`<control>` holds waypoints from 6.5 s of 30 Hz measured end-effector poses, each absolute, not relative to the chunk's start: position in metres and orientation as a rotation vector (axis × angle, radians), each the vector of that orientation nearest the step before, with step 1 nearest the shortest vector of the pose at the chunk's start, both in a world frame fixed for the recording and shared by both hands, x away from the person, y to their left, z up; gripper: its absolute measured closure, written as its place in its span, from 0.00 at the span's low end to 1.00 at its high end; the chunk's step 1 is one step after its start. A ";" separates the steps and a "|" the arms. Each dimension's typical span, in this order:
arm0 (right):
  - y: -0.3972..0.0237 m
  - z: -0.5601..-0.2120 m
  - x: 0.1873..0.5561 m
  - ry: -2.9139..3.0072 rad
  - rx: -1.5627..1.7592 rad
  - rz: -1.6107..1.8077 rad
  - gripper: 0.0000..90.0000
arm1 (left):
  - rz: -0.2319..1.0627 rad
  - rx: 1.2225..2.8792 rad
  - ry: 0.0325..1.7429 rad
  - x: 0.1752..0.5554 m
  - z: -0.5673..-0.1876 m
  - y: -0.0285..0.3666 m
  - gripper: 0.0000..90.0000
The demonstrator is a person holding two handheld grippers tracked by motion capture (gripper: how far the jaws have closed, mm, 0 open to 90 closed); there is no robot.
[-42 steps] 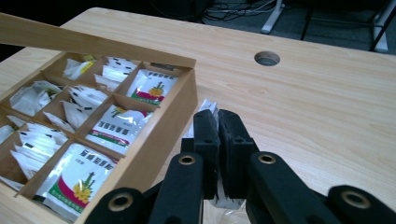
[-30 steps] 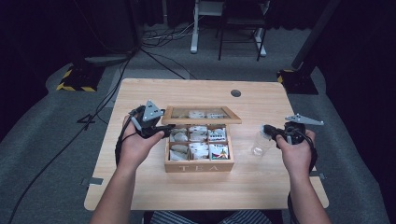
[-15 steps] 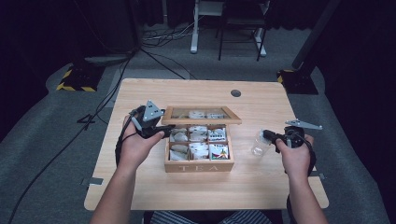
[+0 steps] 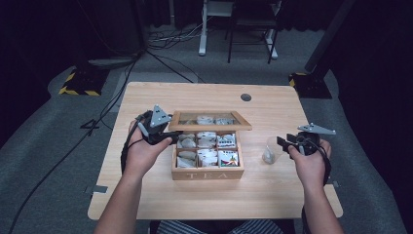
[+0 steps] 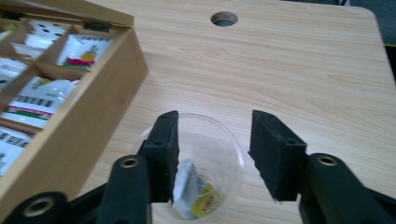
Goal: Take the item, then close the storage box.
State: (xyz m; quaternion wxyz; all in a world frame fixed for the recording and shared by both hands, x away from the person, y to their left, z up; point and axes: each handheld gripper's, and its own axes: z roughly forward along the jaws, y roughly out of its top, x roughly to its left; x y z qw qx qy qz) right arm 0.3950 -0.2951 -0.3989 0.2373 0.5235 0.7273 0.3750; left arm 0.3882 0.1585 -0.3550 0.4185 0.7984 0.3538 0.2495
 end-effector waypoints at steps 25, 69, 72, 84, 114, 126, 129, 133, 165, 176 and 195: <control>-0.380 -0.440 0.421 2.023 1.376 0.981 0.32 | 0.607 2.005 0.898 0.388 -0.356 0.158 0.45; -0.378 -0.503 0.427 2.108 1.387 0.936 0.22 | 0.563 2.123 0.955 0.364 -0.377 0.152 0.37; -0.378 -0.503 0.427 2.110 1.388 0.936 0.21 | 0.523 2.129 0.993 0.362 -0.381 0.152 0.38; -0.377 -0.504 0.430 2.105 1.390 0.934 0.20 | 0.451 2.167 1.013 0.354 -0.385 0.154 0.45; -0.374 -0.504 0.433 2.107 1.396 0.931 0.19 | 0.302 2.305 1.001 0.346 -0.401 0.150 0.47; -0.374 -0.504 0.433 2.108 1.395 0.931 0.19 | 0.263 2.389 0.999 0.347 -0.407 0.147 0.46; -0.374 -0.504 0.433 2.108 1.393 0.931 0.19 | 0.258 2.399 0.999 0.347 -0.408 0.147 0.45; -0.374 -0.504 0.433 2.108 1.393 0.931 0.19 | 0.249 2.416 0.996 0.348 -0.409 0.146 0.45; -0.374 -0.504 0.433 2.109 1.393 0.931 0.19 | 0.320 2.235 0.960 0.343 -0.386 0.170 0.35; -0.373 -0.504 0.433 2.110 1.388 0.930 0.19 | 0.517 2.128 1.016 0.358 -0.387 0.207 0.26; -0.373 -0.504 0.432 2.115 1.383 0.936 0.19 | 0.534 1.970 1.220 0.393 -0.442 0.258 0.23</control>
